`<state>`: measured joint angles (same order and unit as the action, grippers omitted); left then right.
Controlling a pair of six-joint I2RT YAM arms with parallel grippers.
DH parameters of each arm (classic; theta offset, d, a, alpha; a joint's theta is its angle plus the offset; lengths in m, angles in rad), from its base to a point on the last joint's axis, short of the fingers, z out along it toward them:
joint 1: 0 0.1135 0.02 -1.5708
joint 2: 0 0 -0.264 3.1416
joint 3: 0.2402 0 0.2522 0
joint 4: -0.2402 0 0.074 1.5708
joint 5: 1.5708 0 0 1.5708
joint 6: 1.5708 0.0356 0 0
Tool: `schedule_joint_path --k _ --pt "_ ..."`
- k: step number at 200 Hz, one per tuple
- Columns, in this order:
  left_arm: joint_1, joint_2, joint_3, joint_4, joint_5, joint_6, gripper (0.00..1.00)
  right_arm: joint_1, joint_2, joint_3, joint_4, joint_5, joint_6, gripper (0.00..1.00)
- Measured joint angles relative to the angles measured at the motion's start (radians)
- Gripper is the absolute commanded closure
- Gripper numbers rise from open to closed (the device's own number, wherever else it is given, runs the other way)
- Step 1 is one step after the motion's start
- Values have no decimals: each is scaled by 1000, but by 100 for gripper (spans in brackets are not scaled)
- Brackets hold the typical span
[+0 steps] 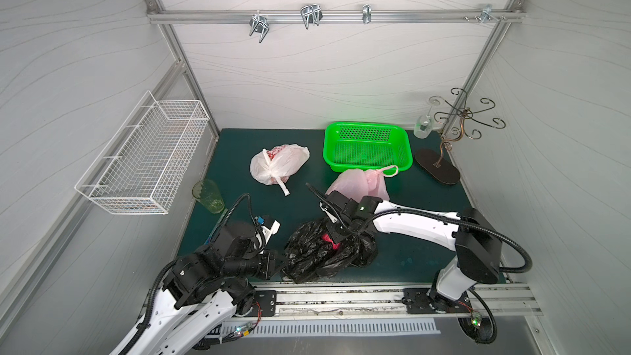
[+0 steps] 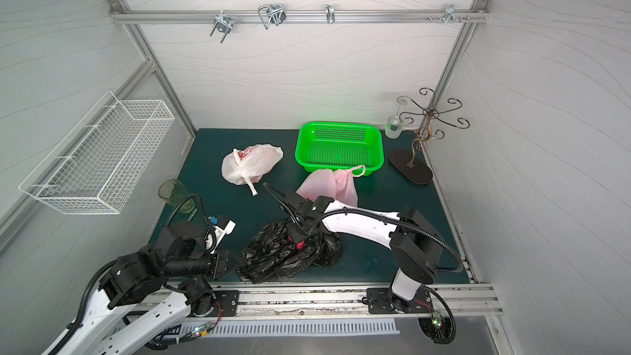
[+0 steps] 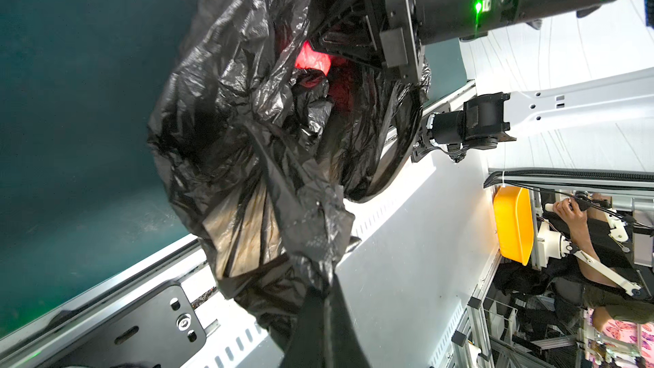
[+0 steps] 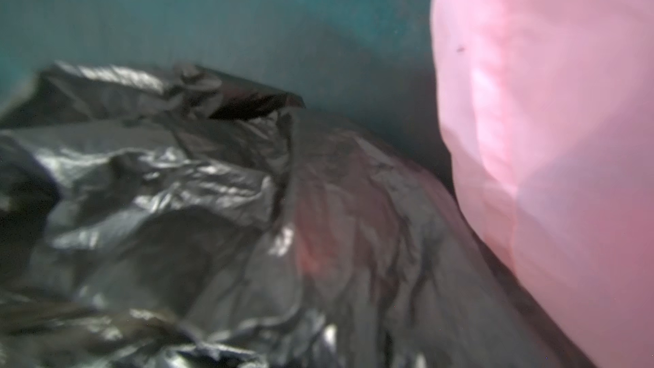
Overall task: Untie the knot of a plastic bag & take out the apple
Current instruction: Adjust the plastic bag at the center of the board.
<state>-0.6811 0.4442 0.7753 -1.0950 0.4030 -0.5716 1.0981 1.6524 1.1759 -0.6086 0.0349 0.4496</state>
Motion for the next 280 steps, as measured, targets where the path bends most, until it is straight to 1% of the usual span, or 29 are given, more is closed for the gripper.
schedule_joint_path --k 10,23,51,59,61,63,70,74,77,84,93,97,109,139,152,173,189,200,220,245,266,280 --pt "0 -1 0 0 0 0 100 -2 -5 0 -3 -2 0 98" --pt "0 -3 0 0 0 0 100 -8 -21 0 -20 -4 -3 100" --pt "0 -5 -1 -5 0 0 100 -30 -108 2 -67 -10 -12 99" --pt "0 -6 -1 -5 0 0 100 -41 -138 5 -78 -12 -15 93" --pt "0 -6 -2 -5 0 0 100 -44 -145 6 -81 -13 -16 89" --pt "0 -6 -2 -4 0 0 100 -46 -149 7 -82 -13 -17 85" --pt "0 -8 -3 -4 0 -1 100 -53 -169 11 -87 -21 -23 66" --pt "0 -10 -4 -3 0 -1 100 -55 -177 13 -87 -25 -29 60" --pt "0 -11 -5 -2 0 -2 100 -60 -183 13 -87 -28 -31 56" --pt "0 -14 -7 -2 0 -5 100 -65 -192 12 -89 -38 -40 52" --pt "0 -18 -8 -2 0 -6 100 -65 -198 8 -89 -55 -46 43" --pt "0 -19 -8 -1 0 -6 100 -63 -198 5 -89 -63 -54 40" --pt "0 -20 -8 2 0 -6 100 -47 -204 -19 -87 -78 -60 37" --pt "0 -20 -11 3 1 -4 100 47 -248 -110 -112 -101 -72 36" --pt "0 -20 -11 3 1 -4 100 93 -282 -147 -135 -98 -70 35" --pt "0 -21 -11 3 1 -4 100 135 -377 -222 -190 -75 -35 28" --pt "0 -21 -11 3 2 -3 100 131 -460 -249 -257 -25 -10 28" --pt "0 -21 -11 4 5 -2 100 118 -507 -245 -293 6 0 30" --pt "0 -21 -12 5 13 0 100 97 -536 -196 -318 35 13 34" --pt "0 -21 -16 5 19 0 100 101 -472 -87 -287 19 6 38" --pt "0 -21 -16 5 20 0 100 123 -372 -14 -206 -60 -13 49" --pt "0 -23 -17 5 20 0 100 129 -301 13 -156 -124 -21 59"
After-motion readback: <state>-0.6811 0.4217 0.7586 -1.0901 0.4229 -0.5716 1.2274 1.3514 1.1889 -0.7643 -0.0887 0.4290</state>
